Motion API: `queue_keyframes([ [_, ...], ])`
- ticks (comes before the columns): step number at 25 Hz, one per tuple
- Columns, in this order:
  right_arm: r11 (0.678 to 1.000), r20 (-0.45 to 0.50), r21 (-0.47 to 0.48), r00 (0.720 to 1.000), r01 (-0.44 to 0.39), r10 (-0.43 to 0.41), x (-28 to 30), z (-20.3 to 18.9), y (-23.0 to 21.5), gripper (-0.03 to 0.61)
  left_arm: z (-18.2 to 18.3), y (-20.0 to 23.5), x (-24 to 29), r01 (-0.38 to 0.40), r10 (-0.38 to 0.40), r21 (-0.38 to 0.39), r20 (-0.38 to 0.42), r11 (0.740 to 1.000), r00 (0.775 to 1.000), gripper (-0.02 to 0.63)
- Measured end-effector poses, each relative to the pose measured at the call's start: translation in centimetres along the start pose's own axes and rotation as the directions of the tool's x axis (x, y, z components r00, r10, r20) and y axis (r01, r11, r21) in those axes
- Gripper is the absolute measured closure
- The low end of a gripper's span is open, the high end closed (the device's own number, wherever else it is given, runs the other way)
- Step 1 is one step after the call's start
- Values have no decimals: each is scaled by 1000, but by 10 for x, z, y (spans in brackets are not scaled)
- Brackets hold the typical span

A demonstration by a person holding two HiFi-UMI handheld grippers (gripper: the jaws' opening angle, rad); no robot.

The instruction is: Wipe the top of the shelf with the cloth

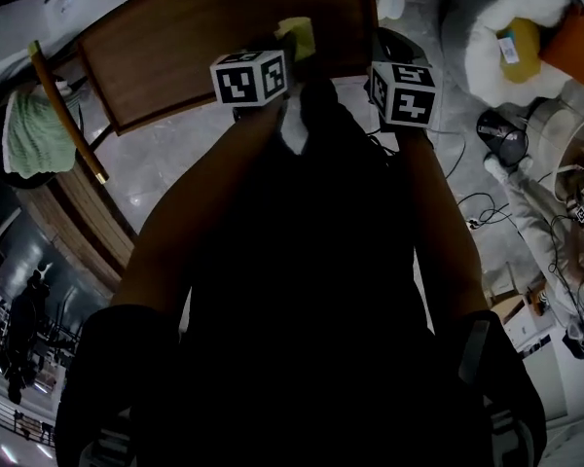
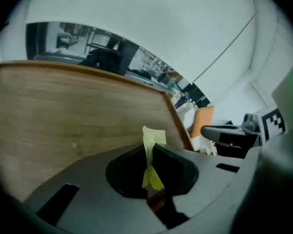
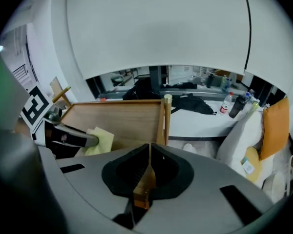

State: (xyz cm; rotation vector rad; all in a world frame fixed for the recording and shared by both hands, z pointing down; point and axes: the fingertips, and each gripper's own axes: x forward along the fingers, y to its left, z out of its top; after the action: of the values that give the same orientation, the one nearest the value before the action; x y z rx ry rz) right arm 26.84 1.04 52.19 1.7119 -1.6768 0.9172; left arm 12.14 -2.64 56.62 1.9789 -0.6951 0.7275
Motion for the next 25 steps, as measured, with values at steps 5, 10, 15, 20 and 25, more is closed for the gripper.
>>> queue_keyframes([
  [5, 1000, -12, -1, 1000, 12, -12, -6, -10, -30, 553, -23, -61, 45, 47, -42, 62, -79, 997, 996, 586],
  [10, 1000, -18, 16, 1000, 2, -1, -8, -12, -51, 553, -36, -93, 67, 66, -57, 76, -113, 995, 992, 586],
  [15, 1000, -32, 1, 999, -16, 16, -5, -12, -55, 553, -39, -106, 81, 18, 1, 120, -158, 993, 987, 586],
  [20, 999, -24, -32, 999, -42, 41, 3, -2, -35, 552, -39, -96, 76, 1, 27, 153, -181, 988, 983, 586],
  [25, 995, -20, -74, 997, -70, 68, 7, 8, -9, 552, -41, -71, 61, -23, 53, 173, -171, 985, 984, 586],
])
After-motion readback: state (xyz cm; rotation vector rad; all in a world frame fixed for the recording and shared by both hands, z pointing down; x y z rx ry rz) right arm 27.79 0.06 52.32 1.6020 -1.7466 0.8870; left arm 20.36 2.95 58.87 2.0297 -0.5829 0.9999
